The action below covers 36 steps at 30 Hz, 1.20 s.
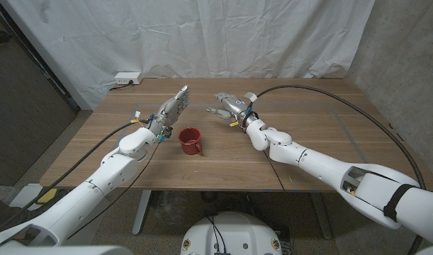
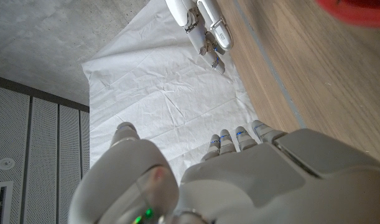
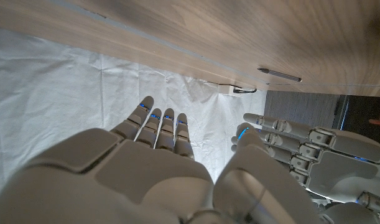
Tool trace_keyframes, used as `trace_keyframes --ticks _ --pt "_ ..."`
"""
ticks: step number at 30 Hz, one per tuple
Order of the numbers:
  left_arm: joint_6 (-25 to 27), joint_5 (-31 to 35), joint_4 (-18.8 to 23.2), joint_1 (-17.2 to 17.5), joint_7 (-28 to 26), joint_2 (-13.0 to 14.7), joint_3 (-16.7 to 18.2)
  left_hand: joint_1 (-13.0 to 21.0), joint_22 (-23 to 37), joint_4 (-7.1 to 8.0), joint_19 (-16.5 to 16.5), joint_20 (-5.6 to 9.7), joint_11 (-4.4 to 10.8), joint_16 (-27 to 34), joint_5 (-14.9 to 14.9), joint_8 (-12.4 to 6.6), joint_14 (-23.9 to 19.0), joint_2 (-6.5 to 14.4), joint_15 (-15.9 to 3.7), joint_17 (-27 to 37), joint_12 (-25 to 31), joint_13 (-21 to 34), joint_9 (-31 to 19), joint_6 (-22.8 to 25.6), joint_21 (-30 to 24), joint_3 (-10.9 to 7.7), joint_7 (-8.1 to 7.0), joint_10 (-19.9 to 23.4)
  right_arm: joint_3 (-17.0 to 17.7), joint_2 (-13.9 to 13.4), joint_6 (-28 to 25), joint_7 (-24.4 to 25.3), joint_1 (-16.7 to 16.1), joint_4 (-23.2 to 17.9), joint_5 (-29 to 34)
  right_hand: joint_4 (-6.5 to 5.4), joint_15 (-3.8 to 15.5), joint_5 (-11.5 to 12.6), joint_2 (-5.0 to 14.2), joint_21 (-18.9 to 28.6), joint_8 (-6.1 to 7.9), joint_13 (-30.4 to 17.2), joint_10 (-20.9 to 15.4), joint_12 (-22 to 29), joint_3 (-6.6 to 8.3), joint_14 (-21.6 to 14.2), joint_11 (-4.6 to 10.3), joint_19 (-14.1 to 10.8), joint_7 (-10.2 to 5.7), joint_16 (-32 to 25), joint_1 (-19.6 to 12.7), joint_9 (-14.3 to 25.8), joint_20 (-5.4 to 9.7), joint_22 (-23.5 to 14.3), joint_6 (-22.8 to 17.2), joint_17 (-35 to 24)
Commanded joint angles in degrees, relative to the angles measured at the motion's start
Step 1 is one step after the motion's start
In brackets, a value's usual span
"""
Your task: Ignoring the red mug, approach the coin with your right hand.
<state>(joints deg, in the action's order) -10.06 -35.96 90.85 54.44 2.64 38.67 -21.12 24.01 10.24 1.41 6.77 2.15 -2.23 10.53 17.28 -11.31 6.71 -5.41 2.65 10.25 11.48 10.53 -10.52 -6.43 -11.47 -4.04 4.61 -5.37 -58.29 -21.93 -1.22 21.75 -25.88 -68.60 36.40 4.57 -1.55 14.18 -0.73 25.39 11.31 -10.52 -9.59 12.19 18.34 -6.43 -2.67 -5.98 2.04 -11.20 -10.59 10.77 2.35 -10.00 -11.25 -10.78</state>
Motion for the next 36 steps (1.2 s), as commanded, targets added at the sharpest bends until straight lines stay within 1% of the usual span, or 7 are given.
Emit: trace_keyframes --ticks 1,6,10,14,16,28,36 --pt "0.14 -0.10 0.36 0.27 -0.40 0.03 0.10 0.28 0.31 -0.02 -0.15 0.27 -0.11 0.34 -0.19 -0.17 -0.12 0.32 0.16 0.34 0.16 0.24 -0.24 0.27 -0.24 0.33 -0.08 0.00 -1.55 0.58 -0.85 0.13 0.57 1.83 0.62 0.11 -0.04 -0.16 0.72 -0.36 0.04 -0.14 -0.03 -0.30 0.02 0.22 0.14 -0.20 -0.54 0.12 -0.17 0.21 0.89 -0.17 -0.12 -0.22" --pt "0.41 0.06 0.32 -0.12 -0.42 -0.19 -0.19 0.30 0.32 -0.01 -0.15 0.27 -0.15 0.36 -0.19 -0.16 -0.16 0.37 0.16 0.34 0.16 0.24 -0.24 0.27 -0.25 0.36 -0.05 0.01 -2.03 0.46 -0.59 -0.34 0.98 2.50 0.61 0.16 0.03 -0.17 0.74 -0.41 0.05 -0.15 -0.10 -0.25 0.01 0.08 0.20 -0.48 -0.61 0.06 -0.19 0.22 0.93 -0.18 -0.16 -0.21" --pt "0.62 -0.03 0.32 -0.21 -0.47 -0.33 -0.30 0.33 0.32 0.00 -0.20 0.27 -0.17 0.38 -0.20 -0.18 -0.20 0.42 0.16 0.34 0.20 0.24 -0.24 0.35 -0.27 0.39 -0.02 0.11 -2.20 0.55 -0.37 -0.36 1.15 3.10 0.40 0.28 0.43 -0.17 0.78 -0.27 0.08 -0.15 -0.38 -0.12 0.01 -0.96 0.31 -1.66 -0.69 -0.32 -0.29 0.23 1.02 -0.19 -0.22 -0.20" --pt "0.60 0.11 0.48 -0.12 -0.67 -0.31 -0.30 0.35 0.32 0.00 -0.20 0.26 -0.22 0.38 -0.20 -0.17 -0.21 0.47 0.13 0.34 0.21 0.24 -0.24 0.36 -0.27 0.42 -0.05 0.15 -2.53 0.48 -0.14 -0.49 1.39 3.49 0.50 0.39 0.49 -0.16 0.75 -0.29 0.15 -0.15 -0.67 0.00 0.01 -1.53 0.31 -2.05 -0.91 -0.49 -0.41 0.23 0.99 -0.19 -0.40 -0.17" --pt "0.64 0.25 0.80 0.04 -0.96 -0.20 -0.24 0.36 0.32 0.01 -0.19 0.26 -0.11 0.37 -0.20 -0.16 -0.19 0.49 0.13 0.34 0.21 0.24 -0.24 0.36 -0.27 0.44 -0.08 0.15 -2.55 0.49 -0.80 -0.68 1.33 3.32 0.56 0.44 0.48 -0.15 0.74 -0.32 0.18 -0.15 -0.87 0.08 0.01 -1.57 0.35 -2.13 -0.98 -0.48 -0.46 0.24 0.98 -0.19 -0.48 -0.16" --pt "1.18 0.51 1.89 0.33 -1.62 -0.01 -0.28 0.41 0.33 0.05 -0.14 0.24 -0.18 0.34 -0.22 -0.15 -0.14 0.65 0.16 0.35 0.17 0.24 -0.23 0.43 -0.26 0.53 -0.05 0.07 -3.36 0.73 -0.21 -1.11 1.86 4.96 0.43 0.62 0.48 -0.11 0.73 -0.58 0.28 -0.16 -1.16 0.18 0.01 -1.74 0.53 -2.31 -1.45 -0.44 -0.64 0.25 0.90 -0.21 -0.77 -0.14" --pt "0.66 0.61 1.97 0.54 -1.80 -0.25 -0.26 0.45 0.33 0.08 -0.06 0.22 -0.13 0.32 -0.25 -0.11 -0.08 0.79 0.20 0.35 0.15 0.24 -0.24 0.39 -0.23 0.60 -0.03 0.03 -3.39 0.59 -0.73 -1.20 1.80 4.49 0.41 0.69 0.57 -0.09 0.73 -0.74 0.29 -0.16 -1.24 0.20 -0.01 -1.76 0.66 -2.39 -1.46 -0.39 -0.68 0.26 0.90 -0.22 -0.84 -0.15"
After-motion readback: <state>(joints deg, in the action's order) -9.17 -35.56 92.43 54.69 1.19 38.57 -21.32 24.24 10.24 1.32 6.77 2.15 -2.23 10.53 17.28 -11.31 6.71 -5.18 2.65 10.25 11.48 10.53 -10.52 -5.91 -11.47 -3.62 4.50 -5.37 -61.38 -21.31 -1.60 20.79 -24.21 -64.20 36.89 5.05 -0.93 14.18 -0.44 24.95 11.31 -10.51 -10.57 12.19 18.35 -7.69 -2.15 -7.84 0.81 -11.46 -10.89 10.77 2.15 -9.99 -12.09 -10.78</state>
